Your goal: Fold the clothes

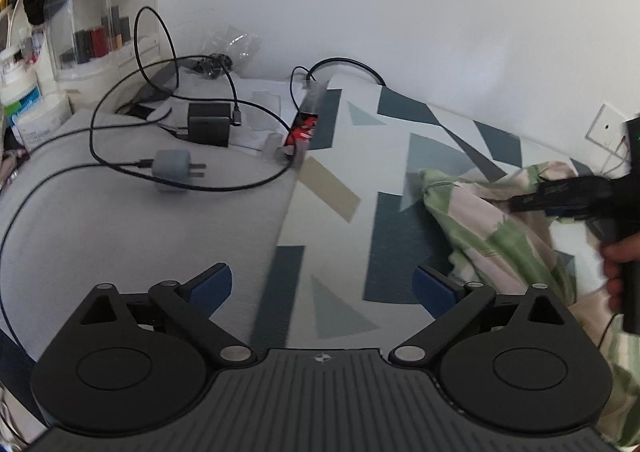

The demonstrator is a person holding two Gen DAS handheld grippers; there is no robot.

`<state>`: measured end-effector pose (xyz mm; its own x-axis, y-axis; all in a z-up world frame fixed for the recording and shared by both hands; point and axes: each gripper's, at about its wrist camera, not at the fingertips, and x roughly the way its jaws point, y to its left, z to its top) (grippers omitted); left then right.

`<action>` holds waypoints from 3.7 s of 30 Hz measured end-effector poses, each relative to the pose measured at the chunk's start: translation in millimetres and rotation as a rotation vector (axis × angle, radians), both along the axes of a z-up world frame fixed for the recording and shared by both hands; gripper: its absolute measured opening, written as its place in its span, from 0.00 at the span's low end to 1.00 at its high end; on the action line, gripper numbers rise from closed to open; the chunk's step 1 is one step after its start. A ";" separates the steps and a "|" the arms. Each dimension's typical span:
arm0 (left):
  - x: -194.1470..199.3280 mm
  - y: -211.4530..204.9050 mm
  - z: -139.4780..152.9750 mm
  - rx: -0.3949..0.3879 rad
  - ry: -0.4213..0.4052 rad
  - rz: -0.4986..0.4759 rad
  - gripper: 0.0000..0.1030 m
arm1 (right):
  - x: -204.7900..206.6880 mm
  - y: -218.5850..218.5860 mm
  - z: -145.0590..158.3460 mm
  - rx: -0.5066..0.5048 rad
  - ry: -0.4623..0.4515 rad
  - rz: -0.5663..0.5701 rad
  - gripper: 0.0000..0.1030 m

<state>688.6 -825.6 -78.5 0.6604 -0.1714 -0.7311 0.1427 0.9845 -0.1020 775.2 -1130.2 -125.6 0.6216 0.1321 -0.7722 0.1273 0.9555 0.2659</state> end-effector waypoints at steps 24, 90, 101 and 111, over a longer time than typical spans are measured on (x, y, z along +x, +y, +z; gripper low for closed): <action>9.4 -144.3 -25.3 0.081 0.027 -0.417 0.98 | -188.5 -194.5 46.1 0.122 -0.003 -0.644 0.47; -27.4 -154.3 -38.3 0.088 0.089 0.168 0.23 | -116.3 -261.5 -13.4 -0.029 0.061 -0.213 0.73; -34.2 -187.7 13.2 0.142 -0.010 0.203 0.81 | -109.6 -251.9 -28.4 -0.251 0.039 -0.053 0.75; -11.8 -284.3 2.6 0.133 0.022 -0.092 0.91 | -194.8 -278.7 -28.4 -0.266 0.050 -0.097 0.84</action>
